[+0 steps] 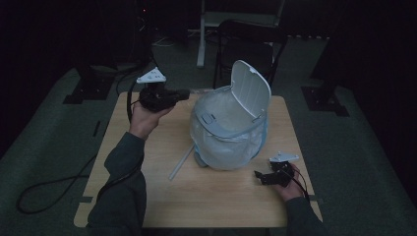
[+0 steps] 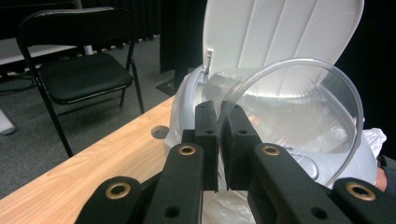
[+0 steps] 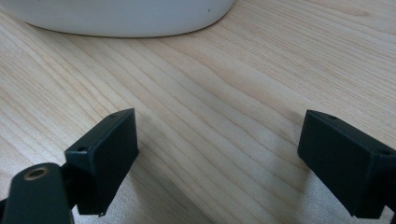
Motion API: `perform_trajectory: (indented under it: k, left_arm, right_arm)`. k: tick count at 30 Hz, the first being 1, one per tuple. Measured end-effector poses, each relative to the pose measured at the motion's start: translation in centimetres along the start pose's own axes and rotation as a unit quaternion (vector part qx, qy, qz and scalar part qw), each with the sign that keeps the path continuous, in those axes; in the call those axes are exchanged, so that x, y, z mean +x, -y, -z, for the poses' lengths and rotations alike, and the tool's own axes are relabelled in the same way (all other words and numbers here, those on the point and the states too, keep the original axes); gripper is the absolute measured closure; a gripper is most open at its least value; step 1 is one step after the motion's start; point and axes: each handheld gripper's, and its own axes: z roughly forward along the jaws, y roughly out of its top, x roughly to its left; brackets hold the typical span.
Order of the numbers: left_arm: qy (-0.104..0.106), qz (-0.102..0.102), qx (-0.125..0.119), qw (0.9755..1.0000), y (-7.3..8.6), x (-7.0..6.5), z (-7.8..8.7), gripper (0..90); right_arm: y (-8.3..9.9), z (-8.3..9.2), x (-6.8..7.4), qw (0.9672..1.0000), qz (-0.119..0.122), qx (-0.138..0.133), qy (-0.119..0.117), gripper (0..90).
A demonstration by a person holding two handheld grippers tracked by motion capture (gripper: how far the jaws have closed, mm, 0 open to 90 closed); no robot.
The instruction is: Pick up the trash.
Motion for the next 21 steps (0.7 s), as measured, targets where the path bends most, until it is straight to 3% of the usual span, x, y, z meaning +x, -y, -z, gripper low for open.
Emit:
perform_trajectory:
  k: [21]
  left_arm:
    - [0.012,-0.001,0.001,0.9999,-0.45,-0.39,-0.91,85.7]
  right_arm:
    - [0.00,0.00,0.00,1.0000,0.000,0.000,0.000,11.3]
